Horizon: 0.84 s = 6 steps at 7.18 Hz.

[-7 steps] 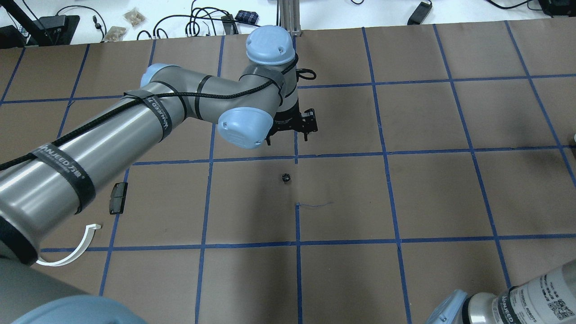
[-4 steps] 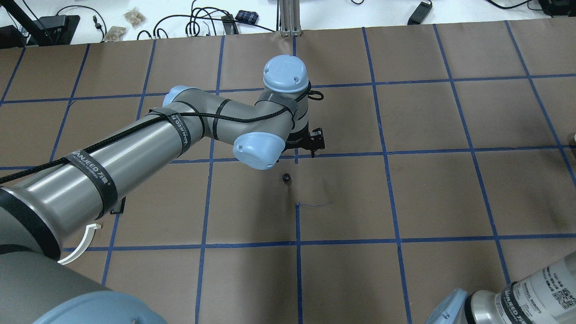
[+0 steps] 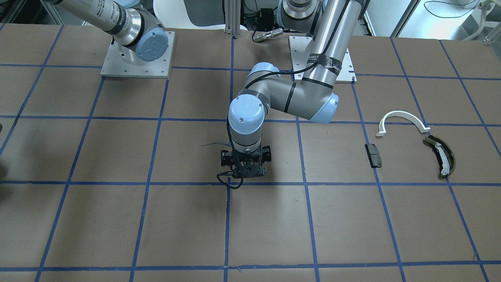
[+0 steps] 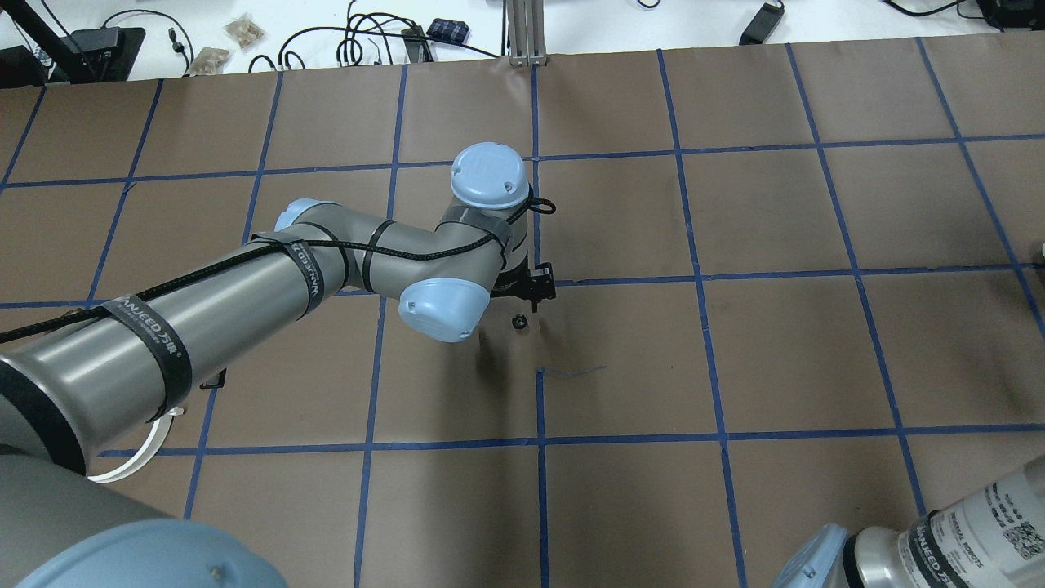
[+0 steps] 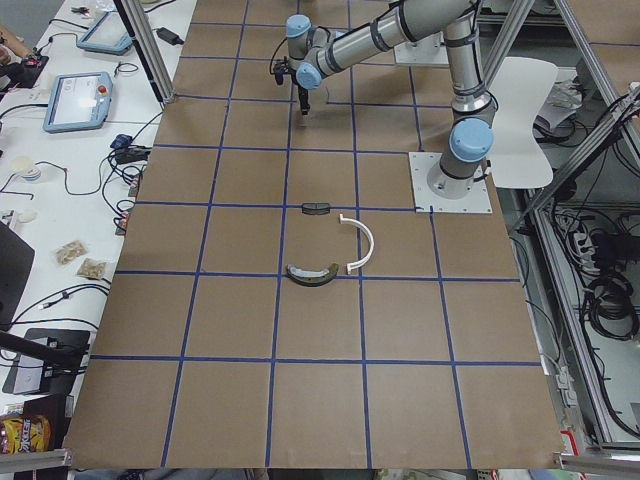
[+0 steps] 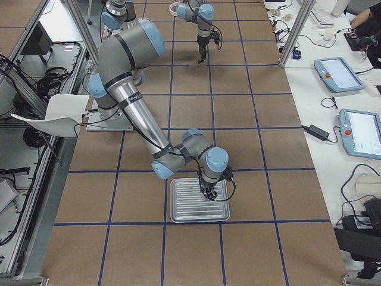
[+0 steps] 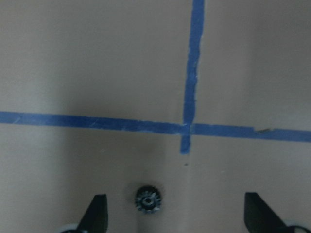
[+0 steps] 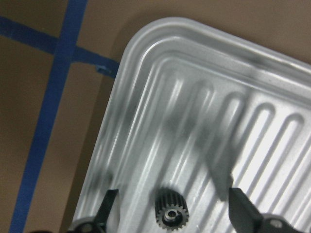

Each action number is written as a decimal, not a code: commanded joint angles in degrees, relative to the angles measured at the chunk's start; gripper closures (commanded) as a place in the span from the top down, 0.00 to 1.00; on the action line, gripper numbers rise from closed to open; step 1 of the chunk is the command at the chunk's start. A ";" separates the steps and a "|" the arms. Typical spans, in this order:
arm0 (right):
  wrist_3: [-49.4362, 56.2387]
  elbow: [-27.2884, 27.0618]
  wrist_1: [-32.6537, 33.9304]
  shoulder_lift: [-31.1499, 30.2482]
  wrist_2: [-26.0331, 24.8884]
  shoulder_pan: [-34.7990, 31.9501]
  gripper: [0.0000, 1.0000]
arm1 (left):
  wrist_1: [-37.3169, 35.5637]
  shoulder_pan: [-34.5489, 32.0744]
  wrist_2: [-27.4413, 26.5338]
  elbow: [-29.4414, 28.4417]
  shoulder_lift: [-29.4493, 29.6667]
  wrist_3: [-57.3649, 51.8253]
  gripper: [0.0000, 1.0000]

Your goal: Place bearing gear from tray to pile

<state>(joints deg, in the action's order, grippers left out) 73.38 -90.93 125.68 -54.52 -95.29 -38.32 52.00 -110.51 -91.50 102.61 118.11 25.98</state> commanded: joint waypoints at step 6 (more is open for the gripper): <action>-0.08 0.05 -1.48 -0.41 -2.61 0.00 0.00 | -1.11 -1.54 3.61 1.97 0.55 4.94 0.85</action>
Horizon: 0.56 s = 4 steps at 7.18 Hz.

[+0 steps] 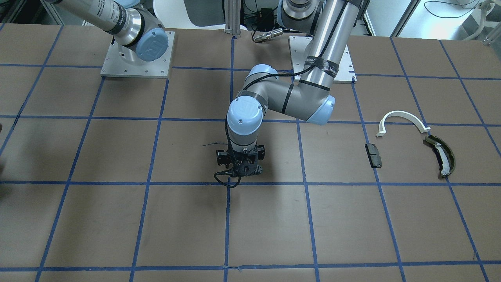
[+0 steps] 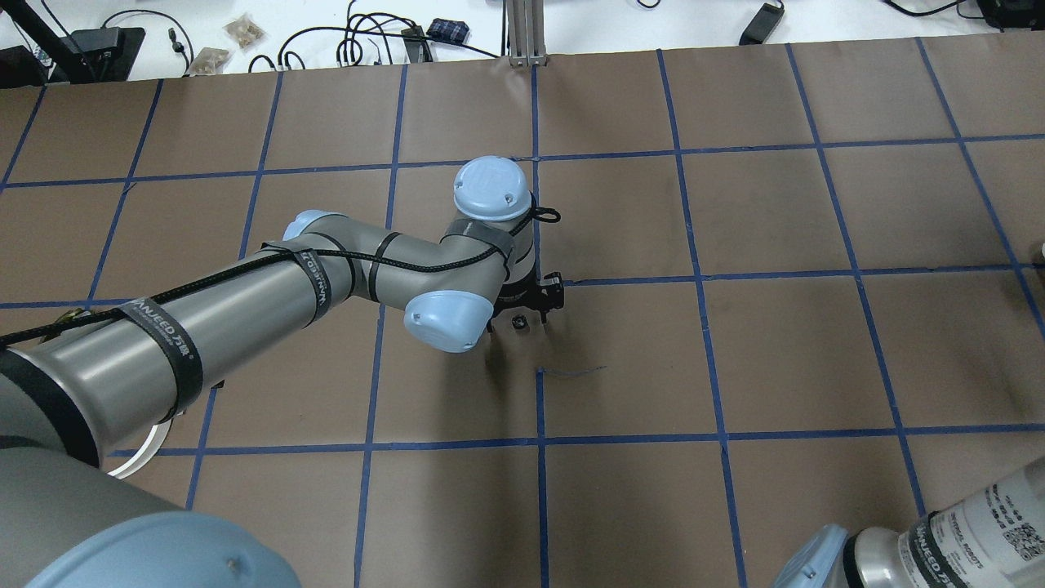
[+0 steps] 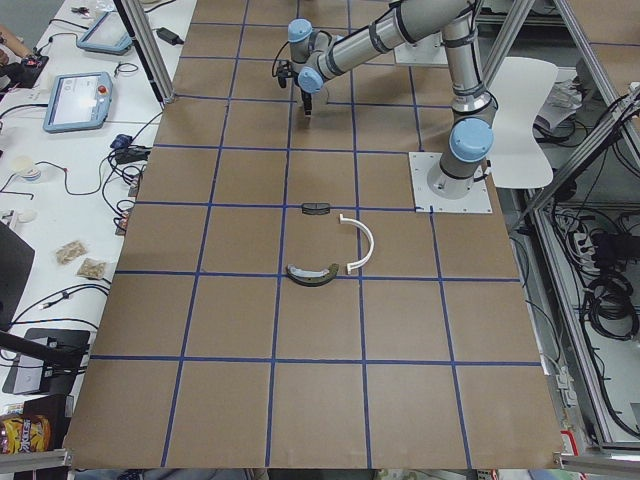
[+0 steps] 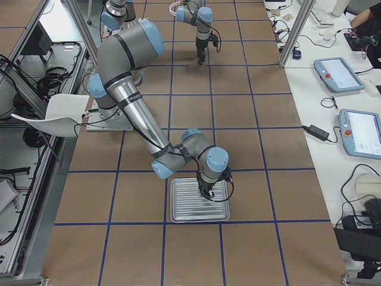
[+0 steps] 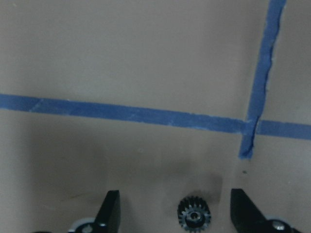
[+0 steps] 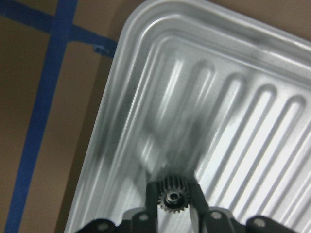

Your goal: Place bearing gear from tray to pile

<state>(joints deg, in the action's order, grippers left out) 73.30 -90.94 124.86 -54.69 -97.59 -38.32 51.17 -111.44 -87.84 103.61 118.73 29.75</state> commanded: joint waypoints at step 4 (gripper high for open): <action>-4.37 1.03 -9.15 -10.75 0.20 -2.97 0.00 | -0.90 -0.53 -0.05 0.81 -0.96 1.19 0.60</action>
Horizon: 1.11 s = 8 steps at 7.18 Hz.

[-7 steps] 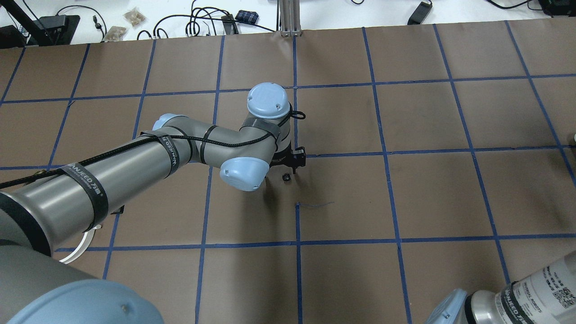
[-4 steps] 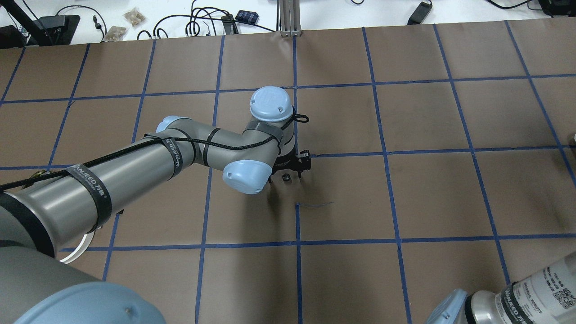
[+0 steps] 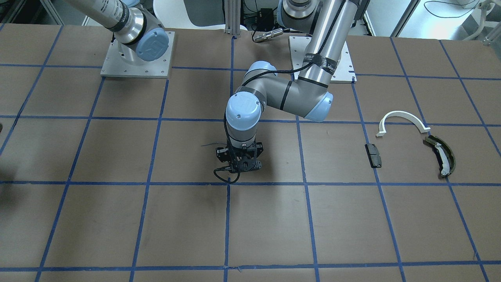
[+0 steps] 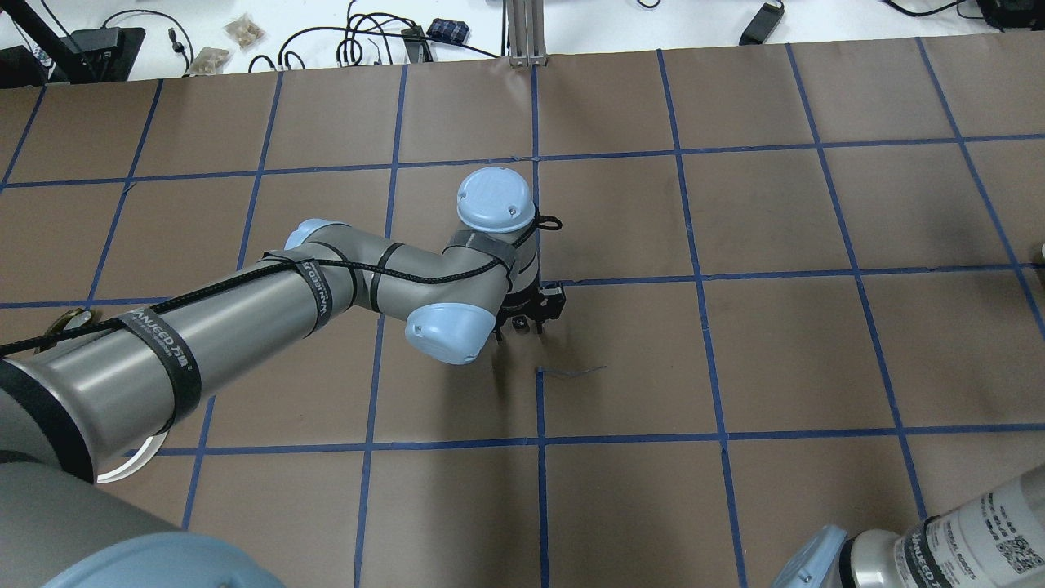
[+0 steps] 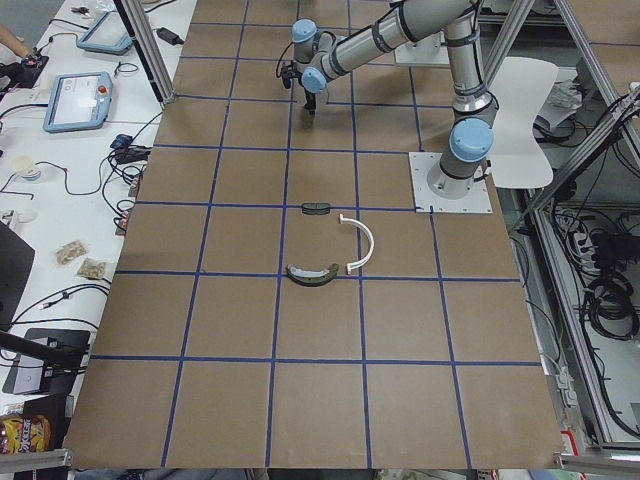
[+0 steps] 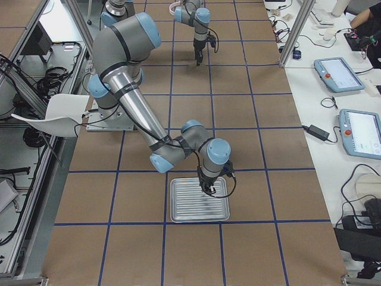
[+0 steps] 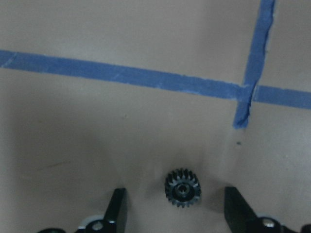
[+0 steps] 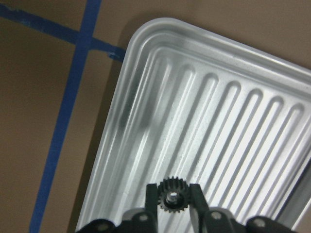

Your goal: Place bearing gear from tray to pile

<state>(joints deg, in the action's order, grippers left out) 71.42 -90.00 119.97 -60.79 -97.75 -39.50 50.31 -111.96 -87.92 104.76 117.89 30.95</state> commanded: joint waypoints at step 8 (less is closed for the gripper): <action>-51.36 -0.62 -19.86 -14.52 8.87 -32.21 0.00 | -2.68 0.52 0.12 0.79 -0.37 -1.14 0.04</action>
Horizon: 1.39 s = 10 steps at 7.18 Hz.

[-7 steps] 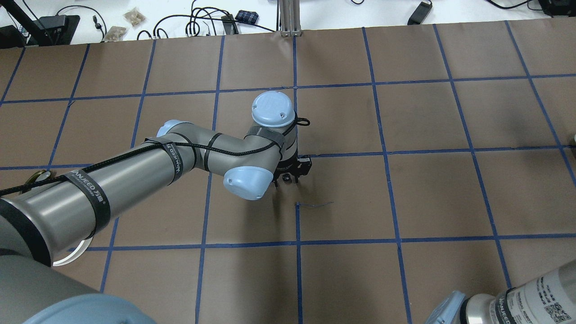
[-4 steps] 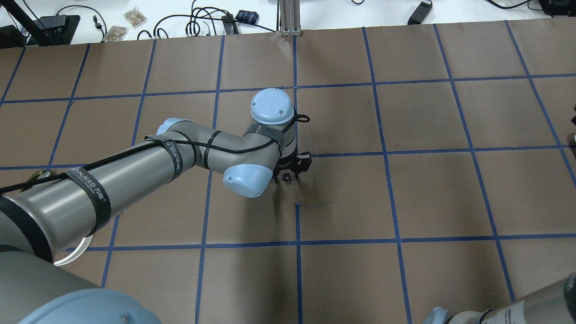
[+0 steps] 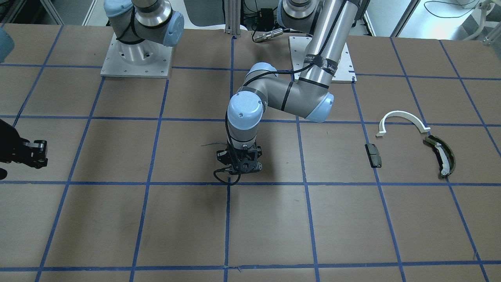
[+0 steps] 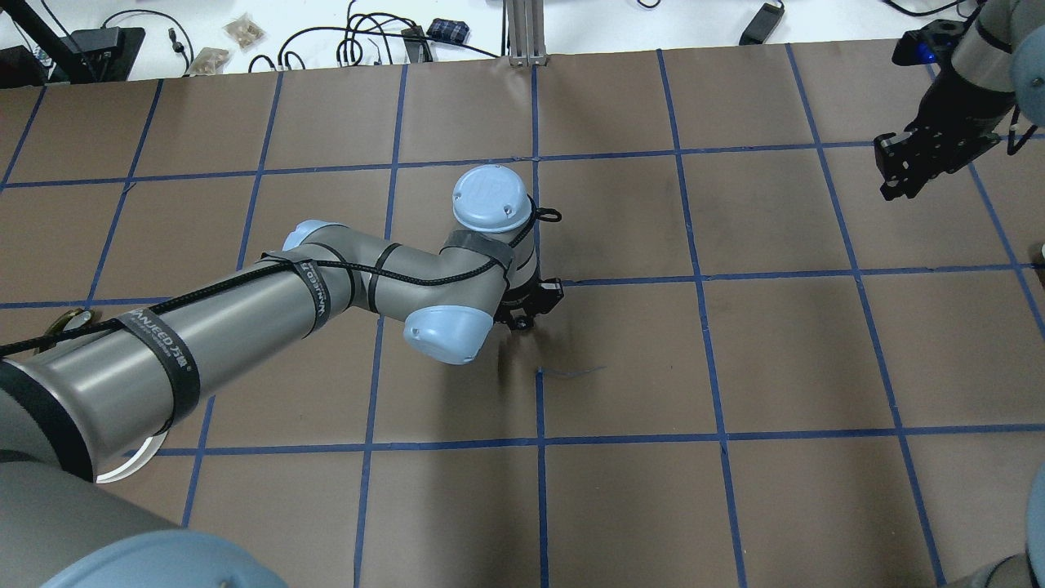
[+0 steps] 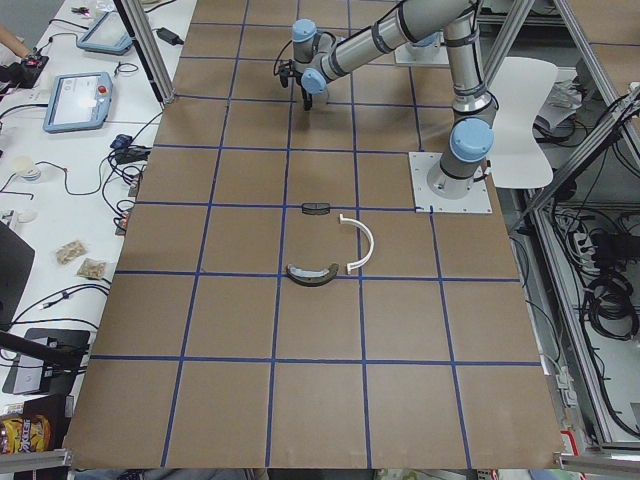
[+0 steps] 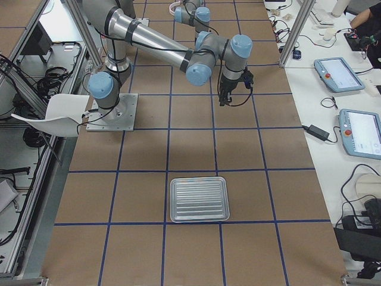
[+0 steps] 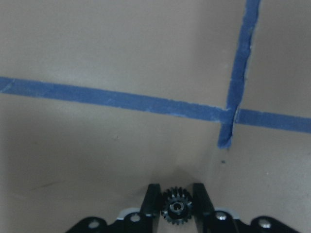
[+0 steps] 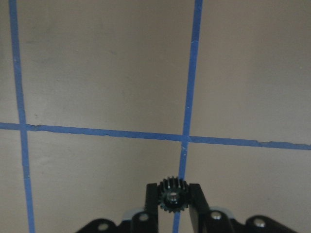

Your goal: Place bearing gear from tray to pile

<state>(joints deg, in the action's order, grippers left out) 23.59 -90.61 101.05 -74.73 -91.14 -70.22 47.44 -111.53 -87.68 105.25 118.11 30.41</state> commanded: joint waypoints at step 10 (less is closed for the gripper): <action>-53.37 -5.97 24.63 11.43 7.90 -42.17 0.00 | 10.48 49.00 -5.66 4.79 -10.26 -67.27 0.04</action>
<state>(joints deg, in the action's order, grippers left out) -26.80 -95.31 123.00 -65.72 -83.23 -109.36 58.74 -67.89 -93.09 109.79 107.37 -29.27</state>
